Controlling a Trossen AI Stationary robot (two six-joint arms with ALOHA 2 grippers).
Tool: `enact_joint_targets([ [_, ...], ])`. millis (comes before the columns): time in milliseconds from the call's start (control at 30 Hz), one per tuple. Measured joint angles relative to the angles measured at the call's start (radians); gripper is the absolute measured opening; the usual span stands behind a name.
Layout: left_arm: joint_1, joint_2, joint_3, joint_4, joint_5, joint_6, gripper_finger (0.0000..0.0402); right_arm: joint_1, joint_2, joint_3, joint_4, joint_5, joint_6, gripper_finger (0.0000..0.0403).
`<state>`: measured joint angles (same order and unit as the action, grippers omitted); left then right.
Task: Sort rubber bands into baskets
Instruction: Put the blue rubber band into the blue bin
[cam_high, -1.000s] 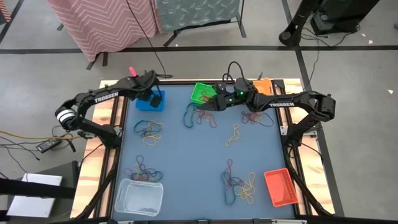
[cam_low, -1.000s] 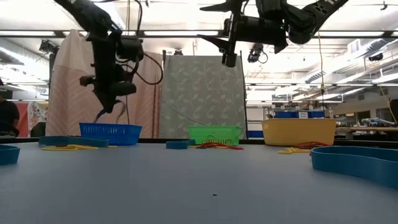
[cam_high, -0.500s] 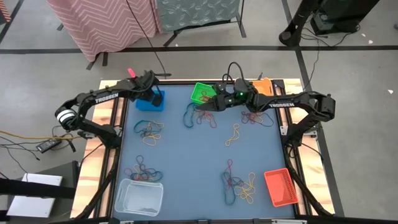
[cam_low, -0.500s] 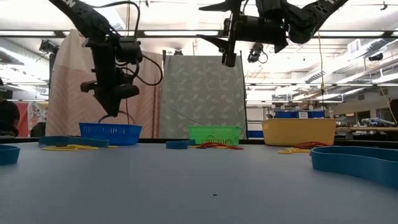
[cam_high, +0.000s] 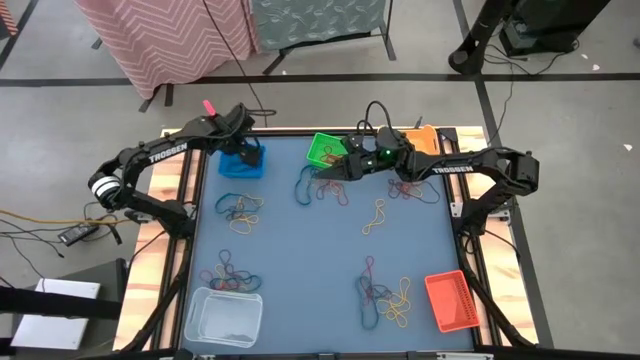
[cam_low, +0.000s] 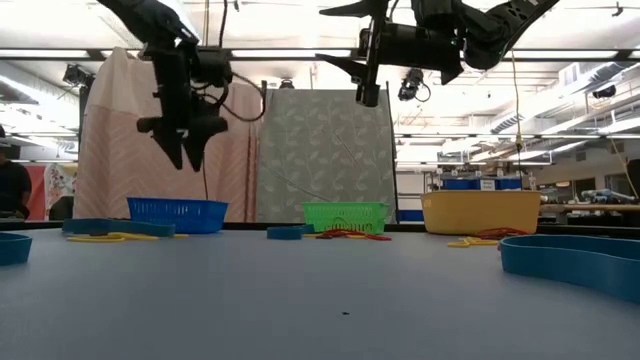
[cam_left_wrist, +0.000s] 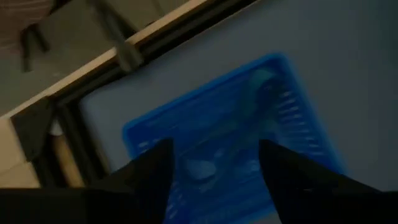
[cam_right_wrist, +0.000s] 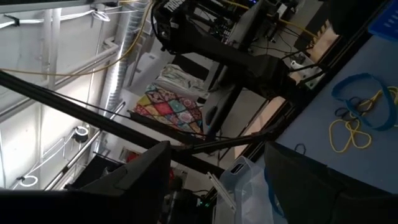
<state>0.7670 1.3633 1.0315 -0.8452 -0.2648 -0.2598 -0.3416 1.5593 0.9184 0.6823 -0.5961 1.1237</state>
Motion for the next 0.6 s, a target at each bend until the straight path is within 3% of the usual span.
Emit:
enact_joint_targets([
  [267, -0.115, -0.031, 0.028, 0.046, 0.229, 0.007, 0.0266, -0.003, 0.0, 0.0, 0.005, -0.024, 0.002, 0.027],
  [600, -0.441, -0.065, -0.067, 0.396, 0.331, -0.084, 0.0266, -0.007, -0.008, 0.0, 0.01, -0.251, 0.035, 0.0267],
])
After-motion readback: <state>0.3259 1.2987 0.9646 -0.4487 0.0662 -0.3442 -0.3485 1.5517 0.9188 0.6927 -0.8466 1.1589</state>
